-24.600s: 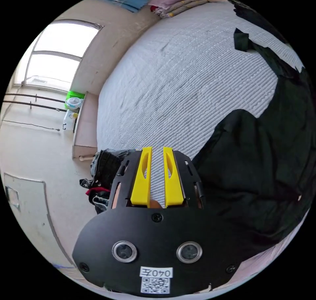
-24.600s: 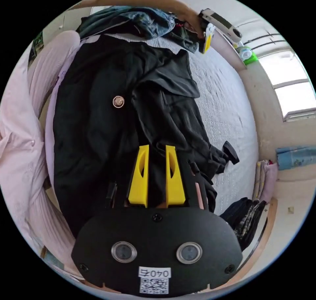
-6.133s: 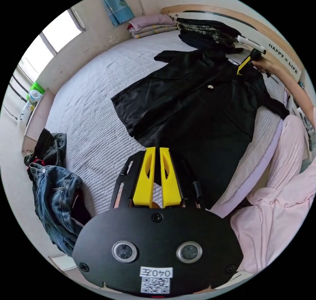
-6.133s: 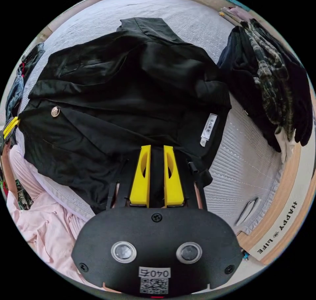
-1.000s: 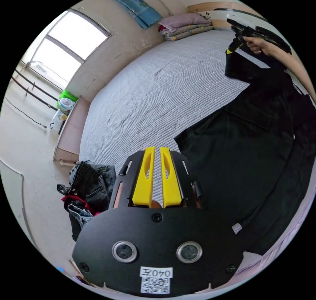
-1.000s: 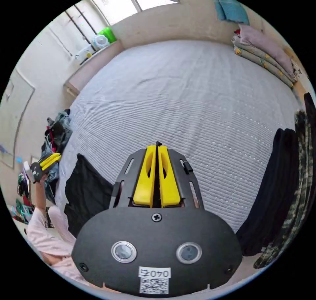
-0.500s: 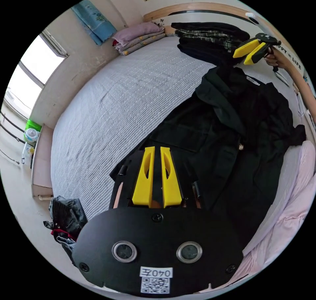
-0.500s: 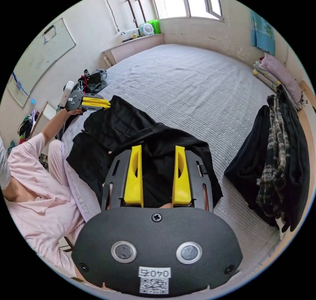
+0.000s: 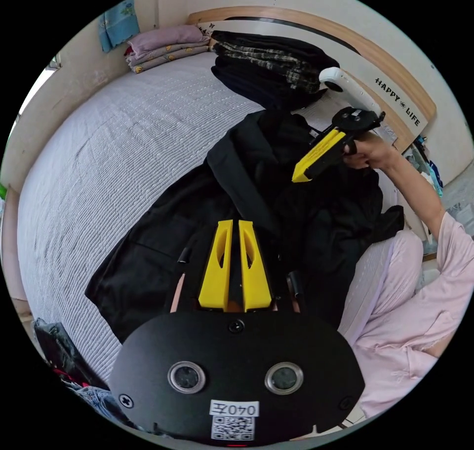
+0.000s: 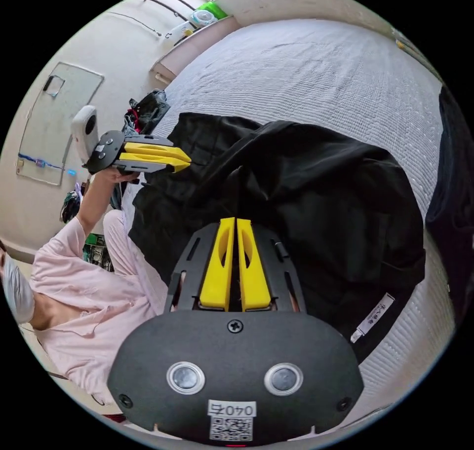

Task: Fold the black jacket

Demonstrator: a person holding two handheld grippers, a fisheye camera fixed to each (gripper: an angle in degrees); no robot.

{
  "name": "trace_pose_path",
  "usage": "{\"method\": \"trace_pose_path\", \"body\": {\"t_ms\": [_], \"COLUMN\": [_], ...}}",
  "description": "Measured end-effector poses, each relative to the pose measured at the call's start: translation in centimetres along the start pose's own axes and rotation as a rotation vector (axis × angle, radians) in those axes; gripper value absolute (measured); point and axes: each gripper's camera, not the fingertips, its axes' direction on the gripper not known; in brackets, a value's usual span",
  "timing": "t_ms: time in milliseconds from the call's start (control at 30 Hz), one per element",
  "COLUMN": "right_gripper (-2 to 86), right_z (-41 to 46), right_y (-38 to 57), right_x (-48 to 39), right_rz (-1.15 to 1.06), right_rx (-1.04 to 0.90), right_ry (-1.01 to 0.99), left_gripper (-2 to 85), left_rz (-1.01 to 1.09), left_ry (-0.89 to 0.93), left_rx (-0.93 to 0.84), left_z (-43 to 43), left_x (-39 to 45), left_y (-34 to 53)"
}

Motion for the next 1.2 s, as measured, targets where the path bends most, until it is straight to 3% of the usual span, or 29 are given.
{"method": "trace_pose_path", "body": {"t_ms": [100,200,333,433,600,733,867,1000,1200], "right_gripper": [-0.6,0.0,6.0,5.0,7.1,0.2,-0.8,-0.9,-1.0], "right_z": [-4.0,-5.0,-1.1,-1.9,-1.4,-0.1,3.4,1.9,-1.6], "right_y": [3.3,6.8,8.9,7.8,2.2,-0.7,-1.1,-0.3,6.7], "right_x": [-3.4,-4.7,-3.3,-4.0,-2.6,0.4,5.1,6.6,-4.3], "right_rz": [-0.048,0.039,0.186,0.163,0.176,0.245,0.358,0.421,0.126], "right_rx": [0.069,0.074,-0.161,-0.075,0.050,0.202,0.059,0.123,0.208], "right_ry": [-0.038,-0.008,0.327,0.453,0.483,0.351,0.618,0.513,0.518], "left_gripper": [-1.4,-1.4,-1.4,-1.4,-1.5,-1.2,-0.9,-0.8,-0.8], "left_rz": [-0.013,-0.041,-0.036,-0.005,-0.017,-0.016,-0.064,-0.065,0.010], "left_ry": [0.006,0.033,0.027,-0.029,-0.148,-0.147,-0.253,-0.381,-0.216], "left_rx": [0.015,0.016,0.014,0.040,0.157,0.156,0.050,0.069,0.295], "left_z": [-0.1,1.0,2.6,3.6,6.4,10.3,16.6,18.8,11.9], "left_x": [-0.6,-0.9,0.2,1.5,3.8,4.8,5.1,6.3,10.5], "left_y": [0.2,0.2,-0.4,-1.7,-6.9,-8.8,-9.3,-10.1,-2.8]}}
